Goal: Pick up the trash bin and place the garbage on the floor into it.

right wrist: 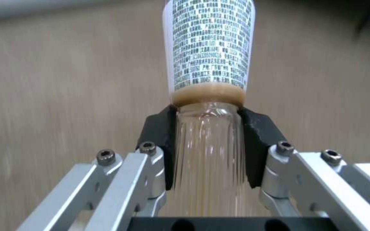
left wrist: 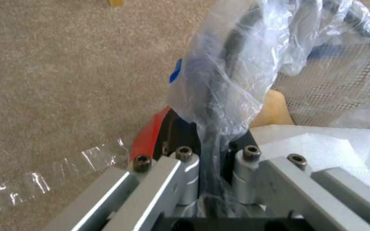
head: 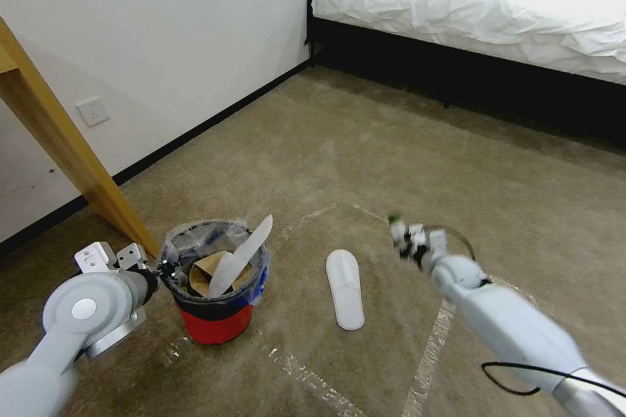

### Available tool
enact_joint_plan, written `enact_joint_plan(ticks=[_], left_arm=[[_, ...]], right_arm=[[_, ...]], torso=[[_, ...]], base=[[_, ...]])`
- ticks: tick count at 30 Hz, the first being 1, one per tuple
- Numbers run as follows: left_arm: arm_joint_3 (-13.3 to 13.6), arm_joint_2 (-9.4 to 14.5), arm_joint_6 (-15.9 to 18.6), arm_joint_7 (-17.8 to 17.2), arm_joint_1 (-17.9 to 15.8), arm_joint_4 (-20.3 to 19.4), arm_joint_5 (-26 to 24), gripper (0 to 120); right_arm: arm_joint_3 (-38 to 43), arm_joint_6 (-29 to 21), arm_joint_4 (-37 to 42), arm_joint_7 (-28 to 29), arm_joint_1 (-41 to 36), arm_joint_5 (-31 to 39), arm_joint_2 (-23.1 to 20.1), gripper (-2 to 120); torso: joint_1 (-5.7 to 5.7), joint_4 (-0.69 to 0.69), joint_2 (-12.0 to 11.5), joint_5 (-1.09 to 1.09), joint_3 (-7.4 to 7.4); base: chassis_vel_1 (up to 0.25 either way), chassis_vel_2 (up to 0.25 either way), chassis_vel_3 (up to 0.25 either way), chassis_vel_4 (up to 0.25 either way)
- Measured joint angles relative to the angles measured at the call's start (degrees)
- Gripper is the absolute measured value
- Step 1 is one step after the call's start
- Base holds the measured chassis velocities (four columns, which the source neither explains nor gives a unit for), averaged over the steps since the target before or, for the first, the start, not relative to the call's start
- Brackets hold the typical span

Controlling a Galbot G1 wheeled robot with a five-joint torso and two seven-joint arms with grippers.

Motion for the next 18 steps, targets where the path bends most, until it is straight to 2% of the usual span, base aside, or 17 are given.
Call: enact_joint_plan(ticks=[2,4,5,6,8,10,16,18], left_arm=[[-0.18,0.13,-0.17,-0.08,0.16,-0.35,-0.27,4],[-0.29,0.21,-0.31,-0.11,0.28,-0.70,-0.63,4],[-0.50,0.51,-0.33,-0.22,0.54,-1.14,-0.85,4],[-0.50,0.51,-0.33,-0.22,0.54,-1.14,-0.85,4],[-0.86,0.90,-0.32,-0.39,0.60,-1.55,-1.36,4],[-1.01,1.09,-0.36,-0.41,0.58,-1.83,-1.74,4],[-1.21,0.72,-0.51,-0.67,1.06,-1.93,-1.64,4],[-1.23,0.32,-0.51,-0.66,1.51,-2.05,-1.48,4]], right_arm=[[1.44,4.34,2.32,0.06,1.61,-0.62,-0.43,28],[1.95,5.76,3.32,0.45,2.53,-0.54,-0.51,28],[2.53,9.21,4.90,-0.05,3.95,1.15,-0.72,28],[2.53,9.21,4.90,-0.05,3.95,1.15,-0.72,28],[2.49,13.66,6.09,-2.51,5.31,3.28,-0.89,28],[2.14,15.26,7.16,-4.10,5.99,4.23,-1.02,28],[1.36,14.09,9.04,-4.71,5.55,6.23,-0.76,28],[1.20,16.85,8.59,-7.89,4.82,6.90,-0.09,28]], torso=[[0.00,-0.01,0.00,0.00,0.00],[0.00,0.00,0.00,0.01,0.00],[0.00,0.00,0.00,-0.01,0.00],[0.00,0.00,0.00,-0.01,0.00],[0.00,0.00,0.00,0.02,0.00],[0.00,0.00,0.00,-0.01,0.00],[0.00,-0.01,0.00,0.00,0.00],[0.00,-0.01,0.00,0.01,0.00]], base=[[0.000,0.000,0.000,0.000],[0.000,0.000,0.000,0.000],[0.000,0.000,0.000,0.000],[0.000,0.000,0.000,0.000],[0.000,0.000,0.000,0.000],[0.000,0.000,0.000,0.000],[0.000,0.000,0.000,0.000],[0.000,0.000,0.000,0.000]])
